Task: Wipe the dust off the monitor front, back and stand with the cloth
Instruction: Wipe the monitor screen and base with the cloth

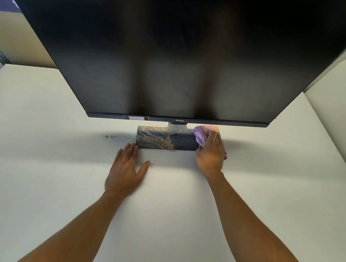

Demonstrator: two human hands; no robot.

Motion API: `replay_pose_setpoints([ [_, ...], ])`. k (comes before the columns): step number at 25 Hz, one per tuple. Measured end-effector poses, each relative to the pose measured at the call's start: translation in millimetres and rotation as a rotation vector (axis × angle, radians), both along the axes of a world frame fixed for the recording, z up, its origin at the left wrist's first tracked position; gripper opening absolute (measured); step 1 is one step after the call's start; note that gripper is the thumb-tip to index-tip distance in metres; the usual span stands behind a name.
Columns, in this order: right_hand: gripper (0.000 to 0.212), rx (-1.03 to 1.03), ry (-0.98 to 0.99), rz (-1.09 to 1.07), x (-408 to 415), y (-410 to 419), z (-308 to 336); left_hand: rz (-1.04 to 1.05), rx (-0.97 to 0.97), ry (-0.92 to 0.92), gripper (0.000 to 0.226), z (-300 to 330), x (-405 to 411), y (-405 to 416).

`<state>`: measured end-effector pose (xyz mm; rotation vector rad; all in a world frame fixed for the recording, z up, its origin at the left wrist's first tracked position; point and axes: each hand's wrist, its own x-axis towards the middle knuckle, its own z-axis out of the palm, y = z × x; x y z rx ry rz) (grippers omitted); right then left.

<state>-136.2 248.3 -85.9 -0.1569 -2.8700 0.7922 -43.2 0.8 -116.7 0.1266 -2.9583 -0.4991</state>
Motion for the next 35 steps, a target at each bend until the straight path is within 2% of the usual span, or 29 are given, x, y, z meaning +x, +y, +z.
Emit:
replay_pose_setpoints([
  [5,0.064,0.013,0.018,0.192,2.8,-32.5,-2.2,0.002,-0.006,-0.011,0.082,0.5,-0.3,-0.1],
  [12,0.072,0.022,-0.075,0.299,-2.3,-50.2,0.9,0.005,-0.022,-0.013,0.081,-3.2,-0.3,-0.7],
  [14,0.069,0.031,-0.096,0.327,-4.0,-55.6,5.4,0.013,-0.016,-0.024,0.080,-4.0,-0.5,-1.1],
  [17,0.053,0.026,-0.075,0.449,-2.0,-72.8,13.7,0.018,-0.004,-0.030,0.074,-2.5,-0.2,-2.3],
  [19,0.049,-0.030,-0.122,0.585,2.8,-86.4,18.7,0.010,0.013,-0.044,0.072,-0.7,-0.8,-2.8],
  [21,0.048,-0.116,-0.193,0.628,9.4,-89.0,20.8,0.004,0.029,-0.048,0.072,0.8,-0.3,-2.5],
  [24,0.045,-0.157,-0.033,0.473,19.9,-62.4,16.9,0.008,0.031,-0.026,0.071,1.3,0.4,-2.7],
  [29,0.061,-0.051,0.141,0.035,19.2,8.7,10.8,0.009,0.028,-0.019,0.071,1.8,0.4,-1.3],
  [32,0.060,0.011,0.070,0.055,8.3,10.0,8.9,0.003,0.027,-0.018,0.070,1.4,1.0,-1.4],
  [35,0.056,0.031,0.013,0.162,3.9,-27.6,6.0,0.002,0.029,-0.011,0.070,1.3,0.1,-2.1],
])
